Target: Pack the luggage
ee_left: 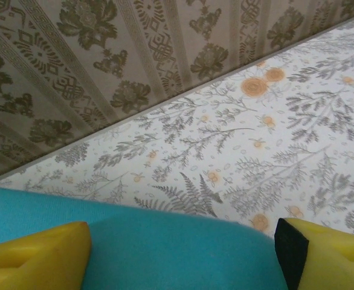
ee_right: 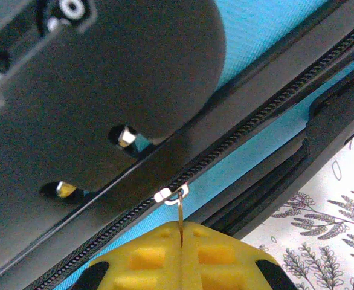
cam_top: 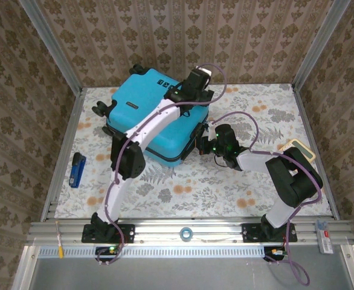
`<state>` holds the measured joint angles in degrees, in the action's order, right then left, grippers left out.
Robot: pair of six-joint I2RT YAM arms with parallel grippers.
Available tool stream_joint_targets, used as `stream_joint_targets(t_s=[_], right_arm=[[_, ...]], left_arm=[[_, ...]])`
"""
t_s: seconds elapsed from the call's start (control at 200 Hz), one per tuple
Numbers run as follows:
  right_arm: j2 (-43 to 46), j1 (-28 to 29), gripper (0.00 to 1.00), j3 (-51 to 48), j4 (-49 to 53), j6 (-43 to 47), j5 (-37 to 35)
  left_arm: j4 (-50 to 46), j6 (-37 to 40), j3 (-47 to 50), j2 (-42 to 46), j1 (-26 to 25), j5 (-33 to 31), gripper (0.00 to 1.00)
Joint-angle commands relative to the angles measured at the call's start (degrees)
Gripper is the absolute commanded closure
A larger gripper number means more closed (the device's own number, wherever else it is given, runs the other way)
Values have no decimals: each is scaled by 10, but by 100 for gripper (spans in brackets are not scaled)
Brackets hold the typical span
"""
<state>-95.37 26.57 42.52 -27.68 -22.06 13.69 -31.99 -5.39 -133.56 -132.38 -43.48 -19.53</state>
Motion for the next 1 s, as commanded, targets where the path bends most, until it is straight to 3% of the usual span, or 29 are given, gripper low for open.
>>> stream_joint_targets(t_s=[0.0, 0.145, 0.39, 0.6, 0.745, 0.995], right_arm=[[12, 6, 100, -14, 0, 9, 0], [17, 6, 100, -16, 4, 10, -3], [14, -42, 100, -4, 33, -23, -29], [-18, -102, 100, 67, 116, -11, 13], [-9, -100, 100, 58, 92, 9, 66], [39, -69, 100, 10, 79, 24, 65]], left_arm=[[-64, 24, -46, -29, -4, -65, 21], [-110, 52, -31, -25, -13, -55, 31], [-42, 71, 207, 76, -19, 52, 36], [-2, 74, 320, 123, -18, 99, 39], [44, 79, 389, 160, -17, 137, 40], [101, 99, 487, 211, -18, 218, 43]])
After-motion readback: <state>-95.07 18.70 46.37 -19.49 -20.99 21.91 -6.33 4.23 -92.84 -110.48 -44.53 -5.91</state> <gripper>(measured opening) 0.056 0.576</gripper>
